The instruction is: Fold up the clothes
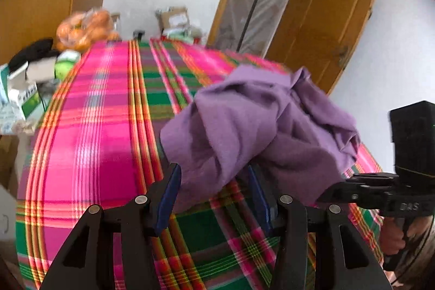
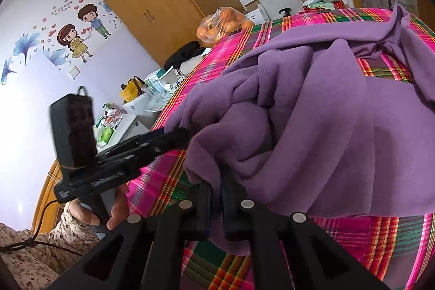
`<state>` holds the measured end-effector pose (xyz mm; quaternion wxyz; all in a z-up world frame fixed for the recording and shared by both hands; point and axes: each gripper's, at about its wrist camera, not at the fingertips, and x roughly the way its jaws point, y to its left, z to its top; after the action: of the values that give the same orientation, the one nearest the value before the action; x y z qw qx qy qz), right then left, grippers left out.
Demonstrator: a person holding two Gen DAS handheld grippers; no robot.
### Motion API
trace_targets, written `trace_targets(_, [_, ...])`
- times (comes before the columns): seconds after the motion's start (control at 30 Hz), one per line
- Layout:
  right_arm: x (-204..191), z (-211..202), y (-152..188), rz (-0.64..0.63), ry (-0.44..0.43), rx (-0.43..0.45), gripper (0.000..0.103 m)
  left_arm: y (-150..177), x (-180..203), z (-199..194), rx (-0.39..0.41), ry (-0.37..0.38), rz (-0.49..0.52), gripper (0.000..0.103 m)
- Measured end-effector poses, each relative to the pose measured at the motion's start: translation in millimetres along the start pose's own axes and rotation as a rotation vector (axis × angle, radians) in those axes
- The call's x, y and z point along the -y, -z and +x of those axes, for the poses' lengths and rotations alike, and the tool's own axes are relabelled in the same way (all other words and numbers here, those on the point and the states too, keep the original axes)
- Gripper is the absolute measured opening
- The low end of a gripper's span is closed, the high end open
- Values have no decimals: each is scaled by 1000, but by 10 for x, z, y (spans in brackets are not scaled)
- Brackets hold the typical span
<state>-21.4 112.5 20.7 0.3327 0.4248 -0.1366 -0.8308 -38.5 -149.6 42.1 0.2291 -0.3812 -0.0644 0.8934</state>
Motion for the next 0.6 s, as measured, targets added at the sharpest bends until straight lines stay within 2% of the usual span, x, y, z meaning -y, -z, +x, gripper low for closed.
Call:
trace_targets(0.13, [19, 4, -17, 7, -7, 0, 7, -89, -80, 34, -2, -19, -19, 25])
trace_targets(0.23, [28, 17, -32, 17, -14, -3, 7, -216, -124, 38, 11, -43, -18, 12])
trace_targets(0.6, [-32, -34, -140, -2, -23, 17, 6, -896, -420, 113, 103, -119, -59, 8])
